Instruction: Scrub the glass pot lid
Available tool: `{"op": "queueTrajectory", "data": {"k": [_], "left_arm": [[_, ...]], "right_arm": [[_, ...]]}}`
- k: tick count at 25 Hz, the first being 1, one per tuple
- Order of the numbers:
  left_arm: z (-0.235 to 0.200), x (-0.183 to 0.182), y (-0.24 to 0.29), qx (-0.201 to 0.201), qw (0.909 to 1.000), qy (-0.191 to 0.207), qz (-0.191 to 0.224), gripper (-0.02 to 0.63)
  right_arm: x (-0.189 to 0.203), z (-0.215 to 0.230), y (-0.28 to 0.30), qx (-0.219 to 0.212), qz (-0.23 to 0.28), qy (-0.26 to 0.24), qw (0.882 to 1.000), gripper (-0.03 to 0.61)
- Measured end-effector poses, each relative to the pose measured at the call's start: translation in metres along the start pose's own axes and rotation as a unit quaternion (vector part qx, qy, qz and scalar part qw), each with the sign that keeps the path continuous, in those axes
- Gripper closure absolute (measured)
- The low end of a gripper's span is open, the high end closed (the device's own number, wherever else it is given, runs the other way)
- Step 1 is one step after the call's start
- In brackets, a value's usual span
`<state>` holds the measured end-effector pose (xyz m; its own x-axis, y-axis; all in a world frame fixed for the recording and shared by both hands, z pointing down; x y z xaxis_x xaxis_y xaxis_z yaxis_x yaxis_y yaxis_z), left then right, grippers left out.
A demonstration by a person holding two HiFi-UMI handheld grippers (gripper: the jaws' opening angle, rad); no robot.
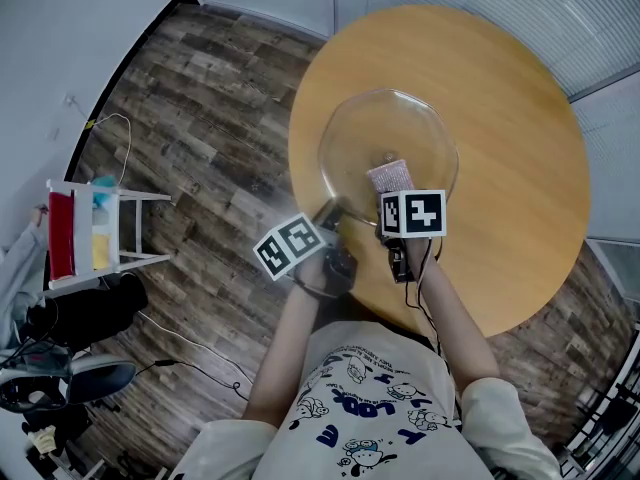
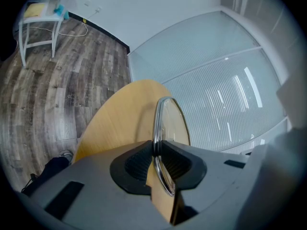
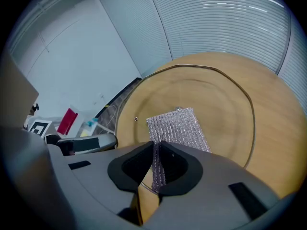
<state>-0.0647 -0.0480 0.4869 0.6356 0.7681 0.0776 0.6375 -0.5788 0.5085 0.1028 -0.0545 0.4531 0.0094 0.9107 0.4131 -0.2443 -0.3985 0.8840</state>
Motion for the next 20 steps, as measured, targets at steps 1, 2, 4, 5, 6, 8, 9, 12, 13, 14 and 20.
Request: {"op": "queueTrajectory", "data": {"k": [1, 2, 4, 5, 6, 8, 9, 12, 13, 14, 20], "left_arm": [[0.000, -0.001, 0.000, 0.000, 1.0000, 0.000, 0.000, 0.546], [0.001, -0.001, 0.000, 0.000, 1.0000, 0.000, 0.001, 0.546], [0.001, -0.003, -0.001, -0.001, 1.0000, 0.000, 0.001, 0.546], [0.000, -0.003, -0.001, -0.001, 1.0000, 0.000, 0.001, 0.546], [0.000, -0.004, -0.002, -0.001, 1.0000, 0.001, 0.001, 0.546], [0.000, -0.005, -0.003, -0.001, 1.0000, 0.001, 0.001, 0.546], [0.000, -0.005, -0.003, -0.001, 1.0000, 0.002, 0.001, 0.546], [0.001, -0.006, -0.002, -0.002, 1.0000, 0.002, 0.002, 0.546], [0.002, -0.006, -0.001, -0.002, 1.0000, 0.002, 0.003, 0.546], [0.002, -0.007, -0.001, -0.003, 1.0000, 0.002, 0.003, 0.546], [0.003, -0.011, 0.000, -0.003, 1.0000, 0.003, 0.001, 0.546]], "right_arm": [[-0.001, -0.002, 0.000, -0.001, 0.000, -0.001, 1.000, 0.523], [-0.002, -0.004, 0.001, -0.003, 0.000, -0.001, 1.000, 0.523], [-0.003, -0.007, 0.002, -0.006, 0.000, -0.003, 1.000, 0.523], [-0.004, -0.009, 0.003, -0.008, 0.000, -0.004, 1.000, 0.523], [-0.004, -0.011, 0.003, -0.010, -0.001, -0.004, 1.000, 0.523], [-0.005, -0.015, 0.004, -0.015, 0.000, -0.005, 1.000, 0.523], [-0.005, -0.016, 0.005, -0.017, 0.000, -0.006, 1.000, 0.523], [-0.009, -0.017, 0.007, -0.023, -0.001, -0.010, 1.000, 0.523], [-0.010, -0.018, 0.007, -0.025, -0.001, -0.011, 1.000, 0.523], [-0.011, -0.019, 0.008, -0.027, -0.001, -0.012, 1.000, 0.523], [-0.017, -0.028, 0.013, -0.036, 0.003, -0.019, 0.999, 0.523]]}}
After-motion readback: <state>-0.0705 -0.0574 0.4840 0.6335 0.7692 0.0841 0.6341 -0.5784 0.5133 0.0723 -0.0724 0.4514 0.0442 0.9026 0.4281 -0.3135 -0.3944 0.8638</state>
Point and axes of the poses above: the fingertips, and each gripper's own axes: y forward along the fingers, z to its right, x out of its underside, the point moved 7 cm from there along -y, backward along the fingers, and after that the axes turned 6 degrees about -y, right-handed, at the moved point
